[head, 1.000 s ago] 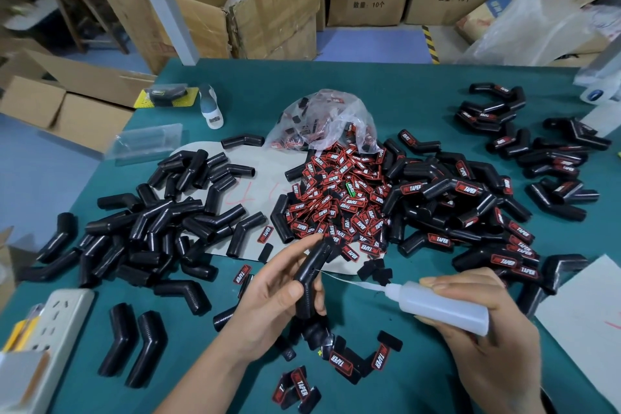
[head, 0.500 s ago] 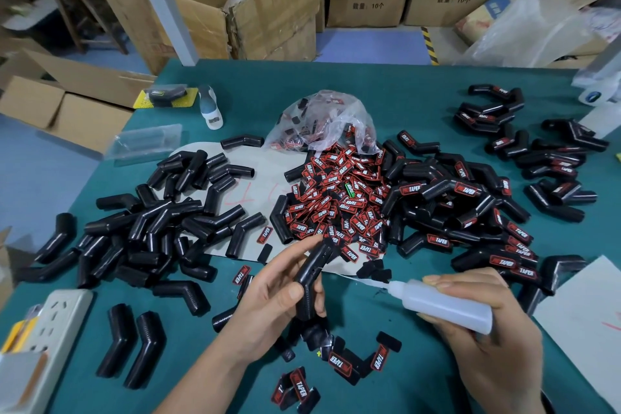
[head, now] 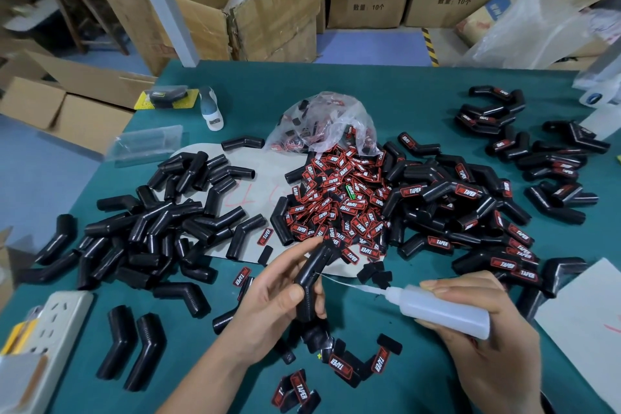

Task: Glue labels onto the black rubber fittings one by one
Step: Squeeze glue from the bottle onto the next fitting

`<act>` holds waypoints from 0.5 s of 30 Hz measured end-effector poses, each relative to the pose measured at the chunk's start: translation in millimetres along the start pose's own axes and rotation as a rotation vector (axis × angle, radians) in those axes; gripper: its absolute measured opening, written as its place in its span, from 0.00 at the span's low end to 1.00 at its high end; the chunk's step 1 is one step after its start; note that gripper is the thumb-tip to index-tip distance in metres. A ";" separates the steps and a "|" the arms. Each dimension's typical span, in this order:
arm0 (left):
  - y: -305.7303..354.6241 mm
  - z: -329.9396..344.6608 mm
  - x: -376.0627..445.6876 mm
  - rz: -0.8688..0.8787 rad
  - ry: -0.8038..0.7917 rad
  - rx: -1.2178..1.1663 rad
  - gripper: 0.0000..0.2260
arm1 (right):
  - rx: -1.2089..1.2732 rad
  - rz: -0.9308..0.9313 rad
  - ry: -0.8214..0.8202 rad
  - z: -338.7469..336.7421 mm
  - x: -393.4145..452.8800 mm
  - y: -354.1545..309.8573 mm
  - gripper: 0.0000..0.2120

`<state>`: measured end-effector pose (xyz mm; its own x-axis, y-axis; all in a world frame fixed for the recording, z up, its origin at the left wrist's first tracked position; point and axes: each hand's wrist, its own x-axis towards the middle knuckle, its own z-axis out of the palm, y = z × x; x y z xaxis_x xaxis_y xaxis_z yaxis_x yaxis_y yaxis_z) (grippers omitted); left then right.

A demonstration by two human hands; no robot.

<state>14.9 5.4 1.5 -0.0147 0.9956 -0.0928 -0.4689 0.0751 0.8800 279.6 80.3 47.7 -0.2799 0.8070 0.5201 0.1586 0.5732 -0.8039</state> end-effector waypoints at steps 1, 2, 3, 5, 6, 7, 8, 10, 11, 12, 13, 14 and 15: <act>0.1 0.1 -0.1 0.000 0.001 -0.003 0.33 | 0.000 -0.005 0.000 0.0 0.1 0.1 0.13; 0.3 0.2 -0.1 -0.001 0.002 -0.006 0.33 | 0.004 -0.010 0.000 0.0 0.4 -0.2 0.11; 0.4 0.1 0.1 -0.003 0.002 -0.007 0.34 | 0.010 -0.012 0.000 -0.2 0.5 -0.4 0.11; 0.4 -0.1 0.3 -0.003 0.000 -0.002 0.34 | 0.020 -0.011 -0.003 -0.3 0.4 -0.3 0.11; 0.3 0.0 0.4 -0.003 0.000 0.002 0.34 | 0.020 -0.009 -0.004 -0.2 0.1 0.0 0.11; 0.4 -0.1 0.3 -0.003 0.001 0.004 0.33 | 0.018 -0.007 -0.007 0.1 -0.2 -0.1 0.12; 0.5 -0.1 0.2 -0.003 0.002 0.006 0.33 | 0.017 -0.007 -0.009 0.6 -0.2 -0.3 0.12; 0.8 -0.2 -0.3 -0.005 0.004 0.009 0.34 | 0.021 -0.012 -0.011 1.0 -0.2 -1.1 0.11; 1.0 -0.1 -0.6 -0.005 0.002 0.013 0.34 | 0.021 -0.016 -0.012 0.9 0.1 -1.8 0.11; 1.0 0.3 -0.7 -0.004 0.000 0.019 0.33 | 0.020 -0.015 -0.013 0.8 0.4 -2.4 0.11; 1.0 0.8 -0.8 -0.003 -0.003 0.026 0.33 | 0.018 -0.010 -0.012 0.5 0.4 -2.6 0.11; 1.1 1.4 -0.8 -0.003 -0.004 0.033 0.33 | 0.014 -0.002 -0.011 0.4 0.2 -2.5 0.10; 1.4 1.8 -0.9 -0.001 -0.006 0.037 0.33 | 0.007 0.002 -0.009 0.4 -0.2 -2.3 0.11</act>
<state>15.8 4.7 3.6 -0.0092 0.9958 -0.0915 -0.4359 0.0784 0.8966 278.9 78.8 49.3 -0.2885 0.8067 0.5157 0.1521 0.5704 -0.8072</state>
